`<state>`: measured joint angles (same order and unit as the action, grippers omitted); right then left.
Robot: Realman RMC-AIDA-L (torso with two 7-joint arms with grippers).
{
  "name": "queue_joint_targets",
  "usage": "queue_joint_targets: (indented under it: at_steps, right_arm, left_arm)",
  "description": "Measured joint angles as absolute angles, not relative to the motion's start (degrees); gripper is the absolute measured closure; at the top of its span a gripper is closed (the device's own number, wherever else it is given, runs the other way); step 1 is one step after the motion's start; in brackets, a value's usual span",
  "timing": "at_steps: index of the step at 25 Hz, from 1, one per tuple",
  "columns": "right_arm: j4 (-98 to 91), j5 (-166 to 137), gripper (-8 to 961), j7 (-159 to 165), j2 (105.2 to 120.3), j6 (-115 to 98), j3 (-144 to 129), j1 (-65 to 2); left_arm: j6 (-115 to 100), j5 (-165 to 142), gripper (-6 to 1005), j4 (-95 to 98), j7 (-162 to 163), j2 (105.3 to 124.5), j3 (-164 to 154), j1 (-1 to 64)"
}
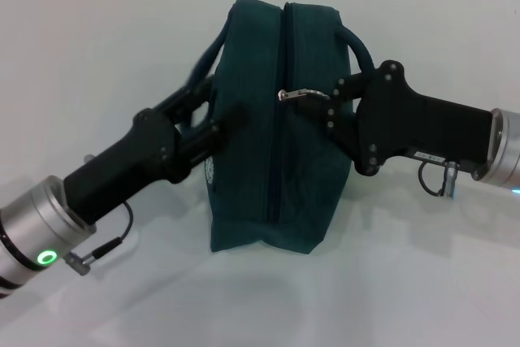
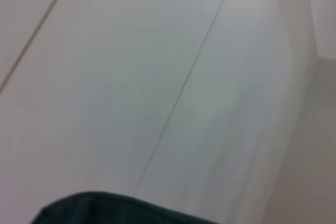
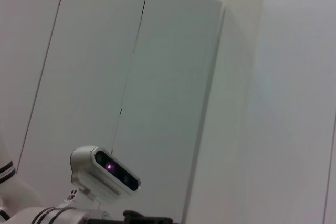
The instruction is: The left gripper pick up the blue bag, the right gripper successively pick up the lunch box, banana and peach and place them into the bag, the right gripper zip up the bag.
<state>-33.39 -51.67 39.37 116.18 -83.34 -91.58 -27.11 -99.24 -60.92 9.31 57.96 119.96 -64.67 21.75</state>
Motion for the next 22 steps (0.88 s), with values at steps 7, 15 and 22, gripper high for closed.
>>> queue_joint_targets:
  at_steps: [7, 15, 22]
  right_arm:
    - [-33.3, -51.5, 942, 39.4, 116.19, -83.0, -93.0, -27.1]
    - [-32.7, -50.8, 942, 39.4, 116.19, -82.9, -93.4, -27.5]
    - [-32.7, -50.8, 942, 39.4, 116.18, -82.9, -93.9, -27.4]
  left_arm:
    - [-98.1, -60.1, 361, 10.1, 57.9, 119.47, -64.6, 21.9]
    - [-97.7, -61.2, 552, 10.2, 55.7, 119.44, -65.0, 22.4]
    - [-97.6, -62.6, 764, 11.2, 54.3, 119.41, -65.1, 22.5]
